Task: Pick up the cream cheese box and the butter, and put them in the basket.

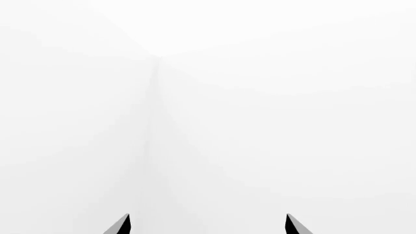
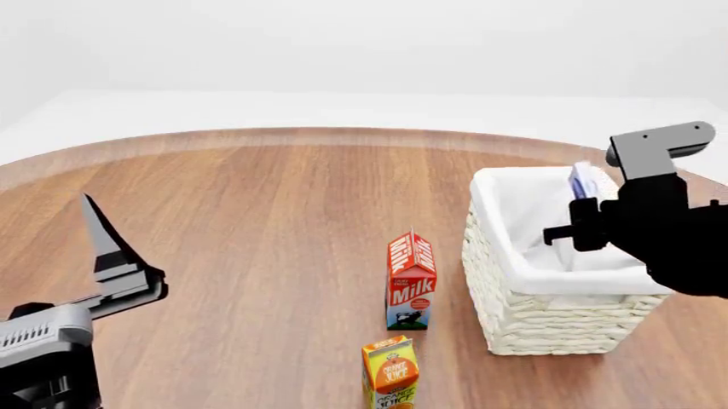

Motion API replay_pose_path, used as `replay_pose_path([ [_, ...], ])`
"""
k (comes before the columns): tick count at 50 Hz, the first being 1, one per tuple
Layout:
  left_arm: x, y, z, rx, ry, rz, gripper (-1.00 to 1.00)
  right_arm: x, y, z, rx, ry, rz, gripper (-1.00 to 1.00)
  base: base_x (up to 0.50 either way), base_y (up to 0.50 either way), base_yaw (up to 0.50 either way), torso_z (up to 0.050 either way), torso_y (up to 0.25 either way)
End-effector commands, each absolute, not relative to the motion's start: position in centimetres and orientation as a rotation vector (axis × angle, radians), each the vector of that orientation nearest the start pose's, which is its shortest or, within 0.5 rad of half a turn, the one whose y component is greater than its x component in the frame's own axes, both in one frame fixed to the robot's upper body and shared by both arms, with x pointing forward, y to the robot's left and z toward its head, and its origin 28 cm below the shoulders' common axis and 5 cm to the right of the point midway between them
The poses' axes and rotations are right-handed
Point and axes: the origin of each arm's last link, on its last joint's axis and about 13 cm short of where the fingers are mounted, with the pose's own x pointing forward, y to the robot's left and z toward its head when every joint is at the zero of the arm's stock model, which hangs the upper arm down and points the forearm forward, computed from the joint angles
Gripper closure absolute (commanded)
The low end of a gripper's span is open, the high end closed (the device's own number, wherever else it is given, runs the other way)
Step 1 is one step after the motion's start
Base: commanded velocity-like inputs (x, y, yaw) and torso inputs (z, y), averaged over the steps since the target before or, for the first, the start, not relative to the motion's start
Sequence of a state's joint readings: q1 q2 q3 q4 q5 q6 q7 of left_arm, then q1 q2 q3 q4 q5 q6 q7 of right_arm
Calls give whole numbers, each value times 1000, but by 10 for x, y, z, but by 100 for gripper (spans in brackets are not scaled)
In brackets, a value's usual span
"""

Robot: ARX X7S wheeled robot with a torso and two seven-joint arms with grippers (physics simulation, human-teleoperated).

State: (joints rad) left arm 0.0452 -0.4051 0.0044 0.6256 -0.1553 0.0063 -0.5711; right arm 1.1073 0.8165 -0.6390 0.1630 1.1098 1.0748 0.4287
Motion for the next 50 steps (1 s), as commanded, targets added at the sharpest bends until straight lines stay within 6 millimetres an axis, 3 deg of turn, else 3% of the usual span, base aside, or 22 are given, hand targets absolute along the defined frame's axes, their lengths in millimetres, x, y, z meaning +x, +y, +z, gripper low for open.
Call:
replay_pose_path([
  [1, 187, 257, 143, 85, -619, 373, -100, 317, -219, 211, -217, 532, -86, 100, 0, 0, 0, 0, 10],
  [15, 186, 257, 143, 87, -616, 376, -100, 331, -221, 204, -175, 530, -108, 100, 0, 0, 0, 1, 0],
  [26, 186, 257, 142, 89, -616, 373, -100, 331, -227, 198, -186, 552, -150, 100, 0, 0, 0, 0, 1],
  [27, 186, 257, 142, 89, -616, 373, -100, 331, -227, 196, -189, 555, -151, -100, 0, 0, 0, 0, 0],
  [43, 187, 256, 142, 87, -616, 372, -100, 327, -224, 204, -236, 537, -114, -100, 0, 0, 0, 0, 0],
  [50, 187, 256, 142, 86, -616, 370, -100, 314, -215, 226, -244, 464, -65, -100, 0, 0, 0, 0, 0],
])
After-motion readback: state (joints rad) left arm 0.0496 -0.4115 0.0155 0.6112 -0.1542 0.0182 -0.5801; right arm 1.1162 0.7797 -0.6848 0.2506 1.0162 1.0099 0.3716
